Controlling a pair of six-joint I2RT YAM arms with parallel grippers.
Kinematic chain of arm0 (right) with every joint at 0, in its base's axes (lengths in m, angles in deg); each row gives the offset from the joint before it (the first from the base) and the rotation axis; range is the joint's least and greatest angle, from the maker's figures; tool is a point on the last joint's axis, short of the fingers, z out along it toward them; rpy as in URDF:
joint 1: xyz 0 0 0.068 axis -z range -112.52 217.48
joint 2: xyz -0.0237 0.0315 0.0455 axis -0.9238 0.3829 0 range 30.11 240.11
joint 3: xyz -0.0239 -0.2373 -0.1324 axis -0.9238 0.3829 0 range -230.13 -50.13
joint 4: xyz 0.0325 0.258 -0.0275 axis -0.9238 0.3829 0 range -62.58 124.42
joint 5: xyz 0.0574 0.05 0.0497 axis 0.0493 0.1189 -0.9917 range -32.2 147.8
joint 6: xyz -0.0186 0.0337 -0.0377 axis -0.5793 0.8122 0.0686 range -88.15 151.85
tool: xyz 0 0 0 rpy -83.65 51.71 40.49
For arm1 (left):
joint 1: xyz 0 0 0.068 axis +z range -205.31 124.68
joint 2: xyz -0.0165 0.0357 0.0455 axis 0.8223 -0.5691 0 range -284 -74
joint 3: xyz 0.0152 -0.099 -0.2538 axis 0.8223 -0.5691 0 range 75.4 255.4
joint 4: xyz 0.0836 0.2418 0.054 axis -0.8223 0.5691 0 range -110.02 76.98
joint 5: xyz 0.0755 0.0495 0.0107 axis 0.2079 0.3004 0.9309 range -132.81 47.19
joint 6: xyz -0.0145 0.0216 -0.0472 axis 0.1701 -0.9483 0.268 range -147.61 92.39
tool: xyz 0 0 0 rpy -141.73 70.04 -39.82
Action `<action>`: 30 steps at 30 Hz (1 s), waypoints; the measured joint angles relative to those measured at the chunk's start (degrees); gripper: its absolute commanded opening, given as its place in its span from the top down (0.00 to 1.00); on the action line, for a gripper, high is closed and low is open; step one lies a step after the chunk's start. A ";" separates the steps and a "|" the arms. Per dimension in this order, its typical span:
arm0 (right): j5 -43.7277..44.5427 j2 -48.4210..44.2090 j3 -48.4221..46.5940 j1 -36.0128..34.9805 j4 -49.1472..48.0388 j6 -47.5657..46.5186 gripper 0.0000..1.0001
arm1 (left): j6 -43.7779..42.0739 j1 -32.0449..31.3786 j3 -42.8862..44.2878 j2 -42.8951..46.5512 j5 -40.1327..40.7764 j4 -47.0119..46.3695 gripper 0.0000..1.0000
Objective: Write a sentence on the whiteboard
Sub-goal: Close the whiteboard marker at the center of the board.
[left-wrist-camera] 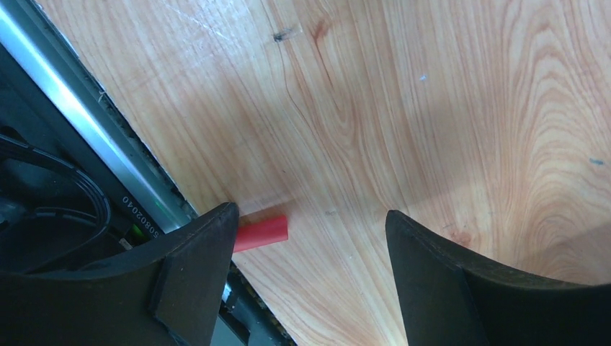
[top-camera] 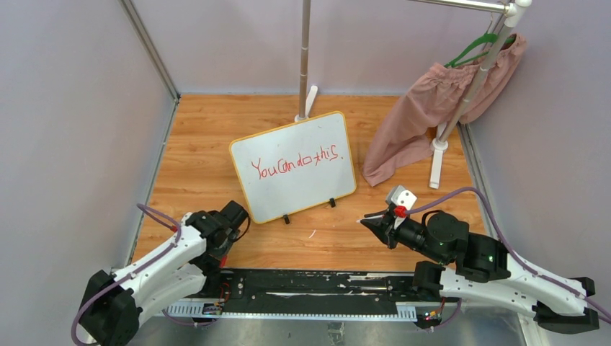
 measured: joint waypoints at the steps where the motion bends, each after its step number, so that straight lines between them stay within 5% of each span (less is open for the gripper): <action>1: 0.02 0.00 0.00 0.00 -0.02 -0.02 1.00 | 0.33 -0.94 0.00 -0.02 0.11 -0.02 0.20; 12: 1.27 1.07 0.00 0.00 0.00 -0.07 1.00 | 3.67 -11.85 1.55 -6.69 1.92 0.33 0.22; 30: 3.04 3.72 0.00 0.00 -0.02 -0.13 1.00 | 1.38 -13.29 1.14 -4.35 -4.94 0.11 0.45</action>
